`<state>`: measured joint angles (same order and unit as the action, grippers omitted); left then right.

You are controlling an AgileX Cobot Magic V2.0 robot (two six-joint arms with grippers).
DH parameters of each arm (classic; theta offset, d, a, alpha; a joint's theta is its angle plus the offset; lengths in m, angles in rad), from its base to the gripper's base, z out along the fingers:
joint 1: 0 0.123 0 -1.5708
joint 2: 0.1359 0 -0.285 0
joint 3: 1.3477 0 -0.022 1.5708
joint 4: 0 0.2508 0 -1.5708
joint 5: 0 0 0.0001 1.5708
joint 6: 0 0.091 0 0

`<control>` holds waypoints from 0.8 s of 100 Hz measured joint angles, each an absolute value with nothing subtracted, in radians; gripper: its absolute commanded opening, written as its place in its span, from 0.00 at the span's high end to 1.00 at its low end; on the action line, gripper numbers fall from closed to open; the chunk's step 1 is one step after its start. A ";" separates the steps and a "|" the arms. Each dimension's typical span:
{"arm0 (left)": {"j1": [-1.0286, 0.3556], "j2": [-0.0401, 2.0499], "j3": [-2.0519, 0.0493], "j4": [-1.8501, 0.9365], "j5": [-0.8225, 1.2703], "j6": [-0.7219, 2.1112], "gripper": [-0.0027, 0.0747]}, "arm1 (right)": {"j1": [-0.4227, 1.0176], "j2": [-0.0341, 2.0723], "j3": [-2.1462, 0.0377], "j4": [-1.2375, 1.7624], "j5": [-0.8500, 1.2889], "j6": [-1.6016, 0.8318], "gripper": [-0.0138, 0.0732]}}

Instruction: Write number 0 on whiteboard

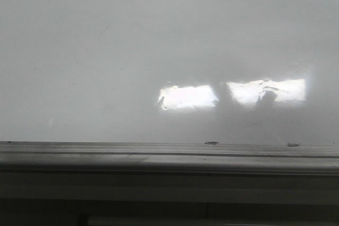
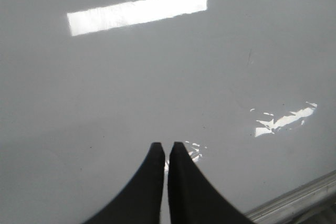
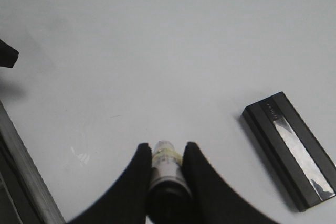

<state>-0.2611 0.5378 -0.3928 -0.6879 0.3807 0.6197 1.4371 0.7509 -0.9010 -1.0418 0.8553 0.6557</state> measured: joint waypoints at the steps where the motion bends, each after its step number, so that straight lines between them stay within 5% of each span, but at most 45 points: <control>1: -0.261 0.538 -0.393 -0.688 0.381 0.620 0.99 | 1.437 0.751 -0.901 -1.042 0.855 0.656 0.90; 37: -0.261 0.538 -0.393 -0.688 0.381 0.620 0.99 | 1.437 0.745 -0.901 -0.974 0.855 0.620 0.90; 80: -0.261 0.538 -0.393 -0.688 0.383 0.620 0.99 | 1.399 0.745 -0.960 -0.700 0.842 0.152 0.90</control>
<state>-0.2611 0.5378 -0.3928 -0.6879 0.3831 0.6197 1.3987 0.7447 -0.9602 -0.7002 0.8424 0.1521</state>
